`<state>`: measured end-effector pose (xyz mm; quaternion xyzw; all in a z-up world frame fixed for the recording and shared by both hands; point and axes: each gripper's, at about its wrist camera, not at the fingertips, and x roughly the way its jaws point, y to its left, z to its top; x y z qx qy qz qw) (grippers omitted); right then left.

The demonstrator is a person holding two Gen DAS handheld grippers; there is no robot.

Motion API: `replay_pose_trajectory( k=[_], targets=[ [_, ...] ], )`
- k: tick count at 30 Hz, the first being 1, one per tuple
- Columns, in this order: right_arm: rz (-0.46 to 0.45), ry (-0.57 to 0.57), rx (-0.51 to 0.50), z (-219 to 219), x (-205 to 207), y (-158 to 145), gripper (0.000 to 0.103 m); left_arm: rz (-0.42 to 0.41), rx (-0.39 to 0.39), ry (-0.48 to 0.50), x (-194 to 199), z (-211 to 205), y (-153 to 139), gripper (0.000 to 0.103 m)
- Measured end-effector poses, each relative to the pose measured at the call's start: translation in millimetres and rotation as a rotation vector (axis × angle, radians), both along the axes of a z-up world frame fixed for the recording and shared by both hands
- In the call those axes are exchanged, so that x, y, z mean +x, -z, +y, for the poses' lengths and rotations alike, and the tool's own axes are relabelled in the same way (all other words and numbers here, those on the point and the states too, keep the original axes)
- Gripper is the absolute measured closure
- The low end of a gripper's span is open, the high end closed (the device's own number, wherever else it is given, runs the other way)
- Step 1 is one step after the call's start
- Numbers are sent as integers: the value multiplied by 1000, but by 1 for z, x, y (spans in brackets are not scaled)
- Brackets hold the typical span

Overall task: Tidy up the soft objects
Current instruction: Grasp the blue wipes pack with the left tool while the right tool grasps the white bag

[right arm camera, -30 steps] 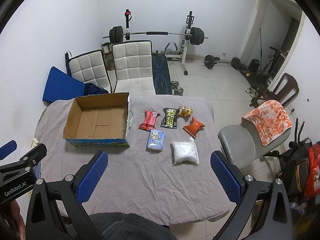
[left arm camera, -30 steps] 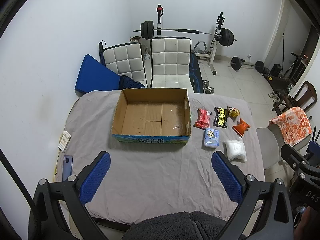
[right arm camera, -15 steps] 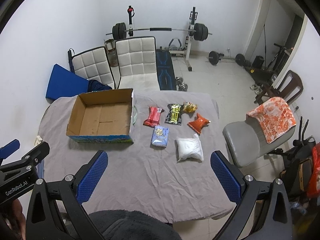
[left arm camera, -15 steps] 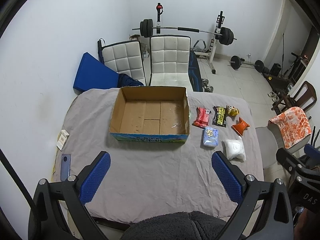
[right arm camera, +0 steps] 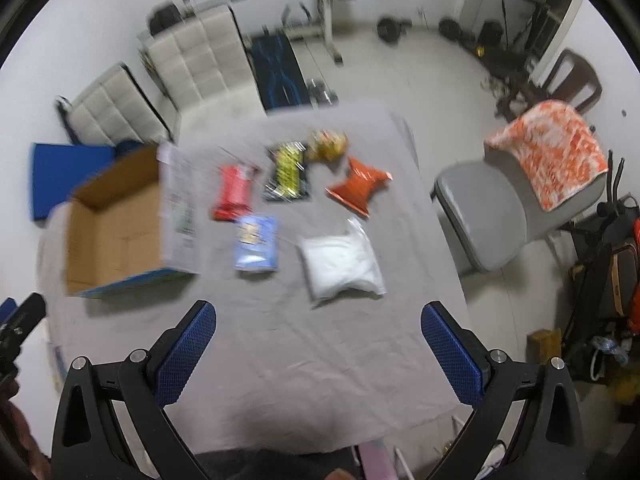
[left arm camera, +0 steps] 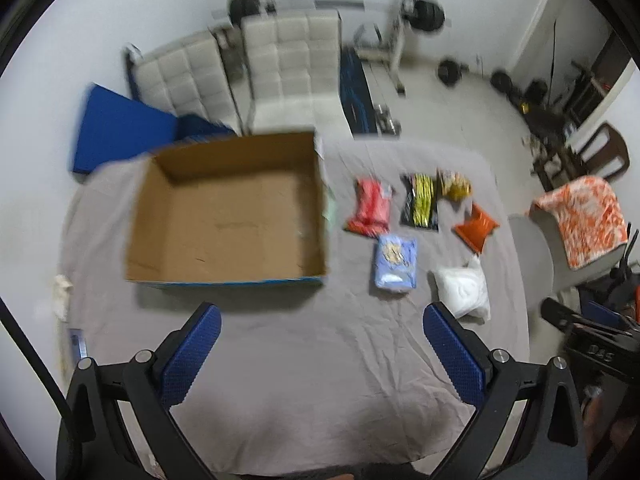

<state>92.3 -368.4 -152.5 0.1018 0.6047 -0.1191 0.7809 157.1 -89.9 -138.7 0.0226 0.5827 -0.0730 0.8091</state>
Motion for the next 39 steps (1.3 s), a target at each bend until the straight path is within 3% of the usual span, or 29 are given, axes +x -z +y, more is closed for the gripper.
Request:
replay_pose_trajectory(
  k=[7,12,15,20,25,29,33,35,39],
  targets=[
    [232,-30,46,-49,74,167,0,196,42,59,60,-73,121,0],
    [323,-33,70,-56,91,244,0,338,57,49,88,-93,189,3],
    [381,-45,105,-55,99,281,0,385,49,34,101,-97,208,4],
    [438,-57,76,-61,105,308,0,402,68,54,117,-114,226,4],
    [451,-38,55,-85,103,308,6,425,108,91,130,-130,251,4],
    [458,-28,93,-97,106,315,5,492,133,100,136,-134,286,4],
    [468,-20,109,-102,110,324,4,551,81,86,140,-132,317,4],
    [473,-8,120,-108,110,312,4,573,38,66,138,-132,331,4],
    [479,3,138,-119,119,319,2,553,35,83,137,-133,335,4]
  ],
)
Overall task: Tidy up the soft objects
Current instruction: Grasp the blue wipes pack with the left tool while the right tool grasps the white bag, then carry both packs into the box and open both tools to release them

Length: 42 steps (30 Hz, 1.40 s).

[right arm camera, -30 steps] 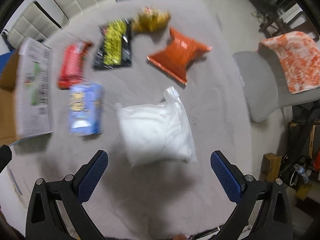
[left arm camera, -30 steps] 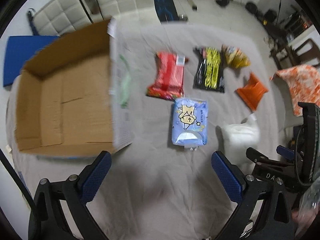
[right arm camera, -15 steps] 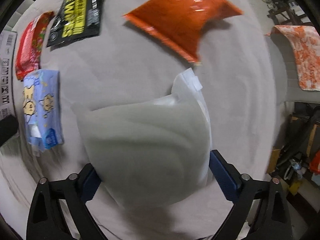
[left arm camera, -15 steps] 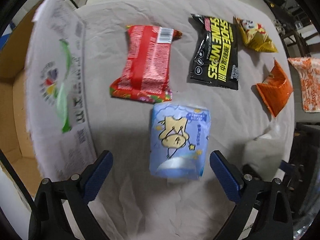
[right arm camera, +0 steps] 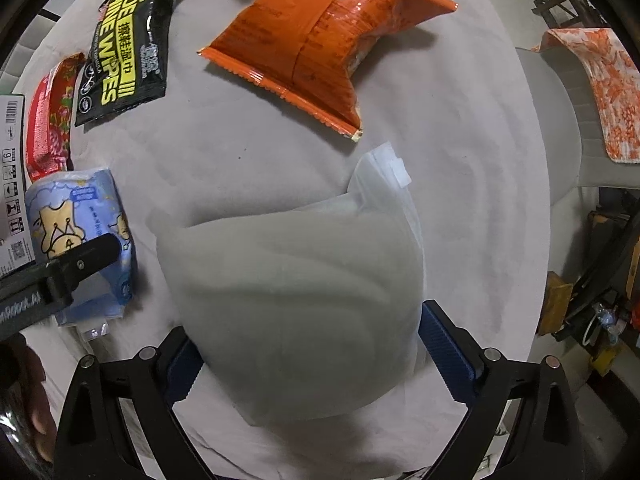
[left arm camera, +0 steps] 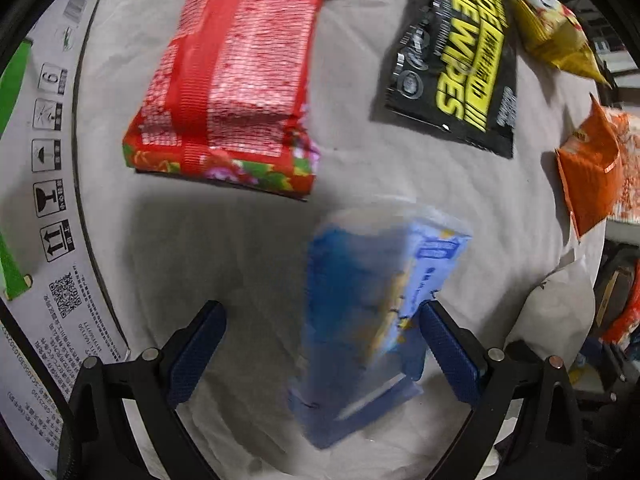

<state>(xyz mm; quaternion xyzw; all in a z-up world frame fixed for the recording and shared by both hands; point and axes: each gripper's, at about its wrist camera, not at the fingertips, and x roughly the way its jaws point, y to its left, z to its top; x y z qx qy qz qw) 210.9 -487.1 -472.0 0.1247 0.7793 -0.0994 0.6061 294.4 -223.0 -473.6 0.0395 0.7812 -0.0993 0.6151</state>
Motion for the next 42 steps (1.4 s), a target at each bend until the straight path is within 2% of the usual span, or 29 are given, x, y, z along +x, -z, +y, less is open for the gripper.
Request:
replay_pose_trajectory(
  k=[1,2,3,4,5,6,9,13,21,24,28,32,36,40,42],
  targets=[
    [3,-2,-2,-4,3,2,2,-10,0,7,-3,-3,1,6],
    [6,-10,-9,-5,4,4,2,-22,-1,10,-3,-7,0,13],
    [9,-21,-19,-6,0,5,2,-43,-4,17,-4,-8,-3,27],
    [7,-26,-28,-7,0,6,2,-59,-17,25,-6,-12,-9,36],
    [2,-30,-36,-7,1,8,3,-59,-39,27,-6,-16,-17,58],
    [-3,-33,-42,-7,-1,8,3,-58,-53,26,-6,-17,-19,67],
    [-20,-36,-60,-7,-3,7,6,-116,-25,46,-6,-17,-34,82],
    [-35,-45,-78,-4,-4,0,14,-175,16,65,-8,-19,-46,87],
    [-59,-44,-85,-6,-11,-23,22,-270,70,67,-59,-12,-72,91],
    [-68,-46,-81,-4,-21,-31,24,-301,74,57,-72,-7,-88,91],
    [-92,-46,-62,4,-36,-41,25,-356,61,41,-94,5,-132,91],
    [-133,-65,-56,21,-49,-65,25,-409,41,34,-95,2,-163,91],
    [-187,-79,-46,48,-56,-102,26,-454,10,17,-100,14,-202,91],
    [-249,-97,-36,69,-51,-134,26,-487,-27,-13,-93,27,-209,91],
    [-280,-106,-29,93,-47,-157,26,-499,-45,-24,-77,41,-200,91]
  ],
)
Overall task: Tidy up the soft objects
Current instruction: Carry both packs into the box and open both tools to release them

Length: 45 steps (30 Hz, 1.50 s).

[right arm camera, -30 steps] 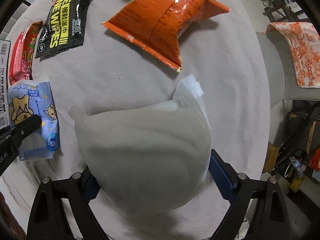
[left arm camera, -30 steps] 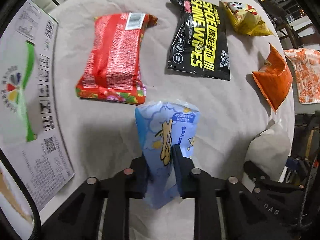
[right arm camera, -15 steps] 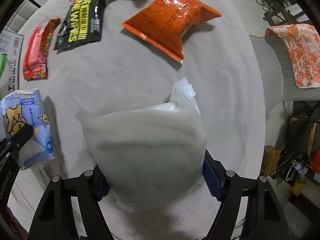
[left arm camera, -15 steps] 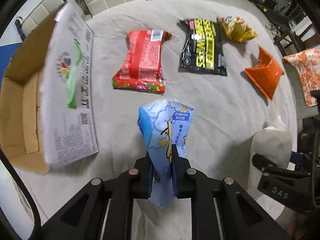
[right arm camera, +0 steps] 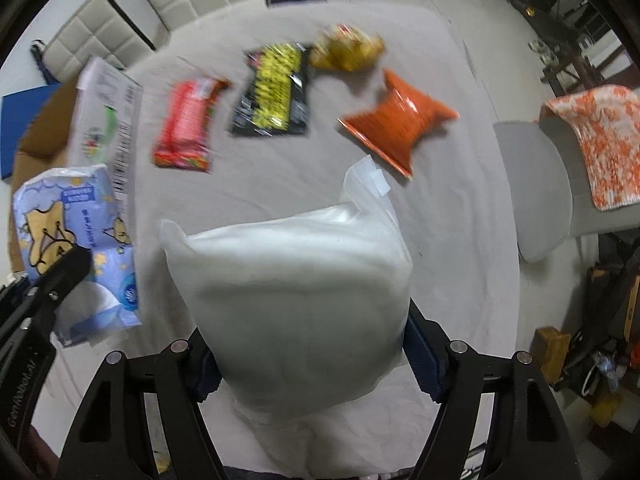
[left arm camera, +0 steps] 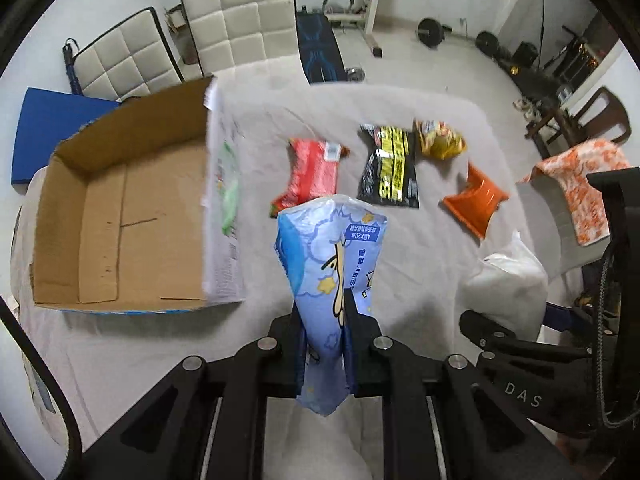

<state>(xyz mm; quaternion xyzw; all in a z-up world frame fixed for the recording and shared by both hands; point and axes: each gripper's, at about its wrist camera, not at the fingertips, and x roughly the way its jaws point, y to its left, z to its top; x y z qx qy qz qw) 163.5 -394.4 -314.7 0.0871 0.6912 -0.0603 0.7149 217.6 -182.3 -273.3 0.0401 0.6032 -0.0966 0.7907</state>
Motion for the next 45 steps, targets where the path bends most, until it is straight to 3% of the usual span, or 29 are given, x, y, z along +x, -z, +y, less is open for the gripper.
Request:
replay_pose_trajectory(
  k=[9,13,18,24,33,37,45],
  targets=[
    [-128,-50,57,93,32,-82,26,-58,-83,-56,41,92,-52,91],
    [-156,-83,76,149,67,-99,26,-74,-75,-89,69,137,-64,91],
    [-159,-109,110,209,109,-99,26,-68,-46,-136,106,188,-55,91],
    [-125,-119,138,263,160,-70,26,12,-60,-189,147,235,-18,91],
    [-24,-107,137,308,230,15,25,213,-123,-198,201,273,60,90],
    [12,-110,105,320,251,50,25,299,-231,-211,223,285,96,90],
    [68,-113,50,331,275,98,25,399,-339,-214,245,291,149,90]
  ],
)
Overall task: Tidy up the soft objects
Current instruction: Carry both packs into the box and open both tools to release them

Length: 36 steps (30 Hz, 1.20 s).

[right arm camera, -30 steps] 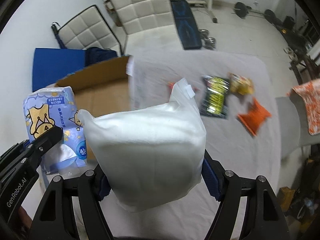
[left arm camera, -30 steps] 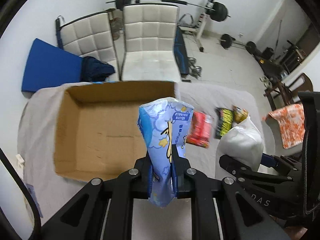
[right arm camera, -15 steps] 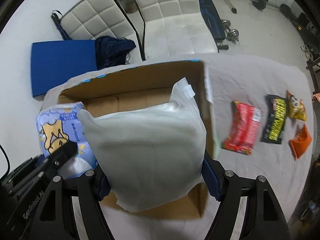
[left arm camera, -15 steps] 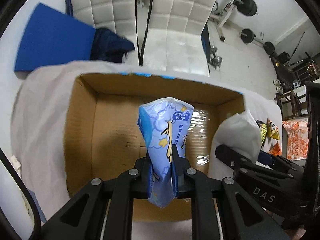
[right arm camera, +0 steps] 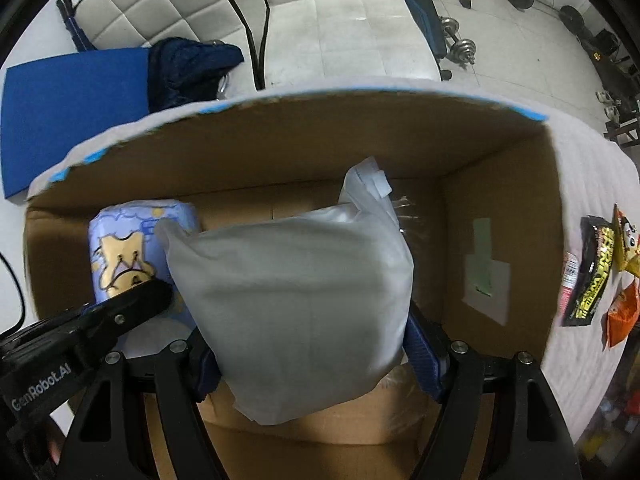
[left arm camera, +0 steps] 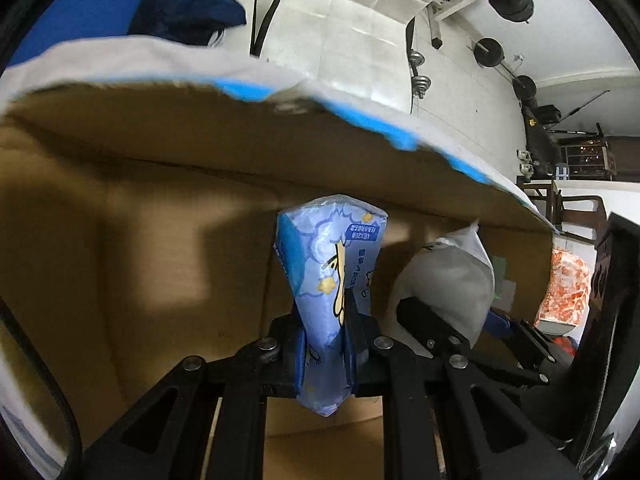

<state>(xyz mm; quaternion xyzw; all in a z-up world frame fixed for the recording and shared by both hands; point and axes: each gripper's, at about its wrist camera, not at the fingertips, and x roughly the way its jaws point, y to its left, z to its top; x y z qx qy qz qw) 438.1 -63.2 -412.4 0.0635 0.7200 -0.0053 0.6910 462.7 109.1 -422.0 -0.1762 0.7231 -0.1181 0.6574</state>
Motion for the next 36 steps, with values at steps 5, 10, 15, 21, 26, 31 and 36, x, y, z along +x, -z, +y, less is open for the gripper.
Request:
replay_pose_trajectory(
  k=[5,10,15,21,26,31,36],
  targets=[
    [21,5,-25,1,5,17,20,19,22,2,-1,0,18,88],
    [13,-14,-61,8,16,25,17,7,79,-8,-4,3,21,78],
    [16,-21,-65,7,21,28,14,-14,159,24,-6,0,12,62],
    [16,-28,-42,7,21,19,12,-78,288,36,-14,6,-13,22],
    [-5,-37,-18,5,12,-1,6,-118,296,10,-28,14,-36,18],
    [-42,-35,-30,0,0,-23,0,-188,333,23,-56,18,-59,9],
    [-63,-43,-50,-6,-24,-40,0,-254,334,20,-84,20,-85,9]
  ],
)
